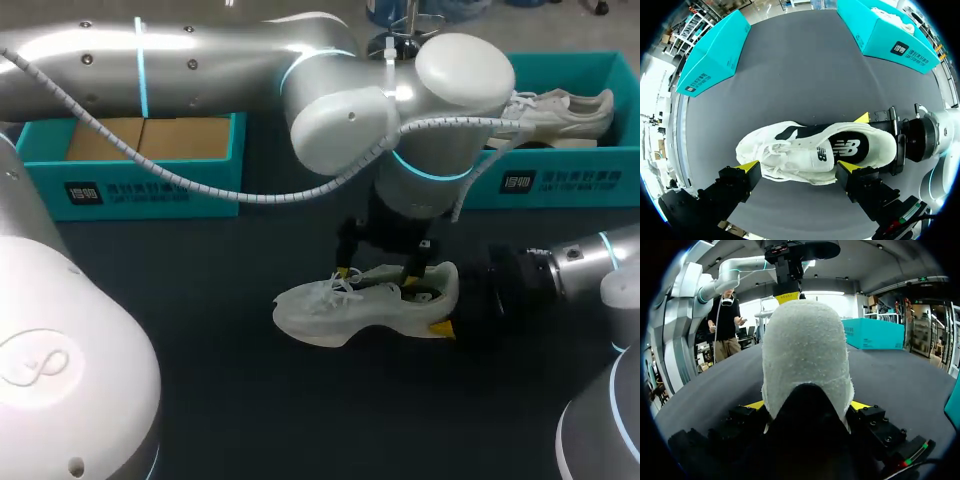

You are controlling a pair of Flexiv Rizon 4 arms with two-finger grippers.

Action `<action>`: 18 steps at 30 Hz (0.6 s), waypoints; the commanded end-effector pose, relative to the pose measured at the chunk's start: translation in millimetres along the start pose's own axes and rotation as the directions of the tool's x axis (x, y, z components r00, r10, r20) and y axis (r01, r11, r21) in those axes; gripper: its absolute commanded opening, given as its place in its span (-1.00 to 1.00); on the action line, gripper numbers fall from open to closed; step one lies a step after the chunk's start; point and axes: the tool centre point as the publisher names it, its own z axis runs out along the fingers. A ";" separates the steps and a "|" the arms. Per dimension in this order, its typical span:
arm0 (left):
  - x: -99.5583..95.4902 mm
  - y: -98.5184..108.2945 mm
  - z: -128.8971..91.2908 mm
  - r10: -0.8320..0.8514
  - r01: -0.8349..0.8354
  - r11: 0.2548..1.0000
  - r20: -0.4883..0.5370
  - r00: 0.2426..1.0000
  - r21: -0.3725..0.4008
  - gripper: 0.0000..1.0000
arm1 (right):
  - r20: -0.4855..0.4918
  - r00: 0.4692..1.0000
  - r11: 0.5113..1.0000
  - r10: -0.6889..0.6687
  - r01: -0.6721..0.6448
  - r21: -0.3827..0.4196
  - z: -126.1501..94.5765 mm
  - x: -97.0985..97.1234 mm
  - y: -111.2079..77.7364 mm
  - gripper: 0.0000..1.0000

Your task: Take the shoe out of the shoebox, open the shoe tongue, remove and reinsert the insole, then place the shoe into the shoebox

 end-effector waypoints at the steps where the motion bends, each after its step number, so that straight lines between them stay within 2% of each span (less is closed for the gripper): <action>1: 15.5 0.8 8.3 -0.013 0.012 1.000 0.091 0.996 0.008 1.00 | 0.001 1.000 1.000 0.000 0.000 0.002 5.1 -0.8 -5.3 -1.00; 10: 18.8 0.5 29.5 -0.036 0.035 0.999 0.148 0.988 0.014 1.00 | 0.001 1.000 1.000 0.000 0.000 0.002 5.1 -0.8 -5.3 -1.00; 14: 15.2 0.7 41.9 -0.050 0.053 0.999 0.182 0.982 -0.012 1.00 | 0.001 1.000 1.000 0.000 0.000 0.002 5.1 -0.8 -5.3 -1.00; 18: 13.5 4.3 45.0 -0.044 0.049 0.999 0.201 0.979 -0.018 1.00 | 0.001 1.000 1.000 0.000 0.000 0.002 5.1 -0.8 -5.3 -1.00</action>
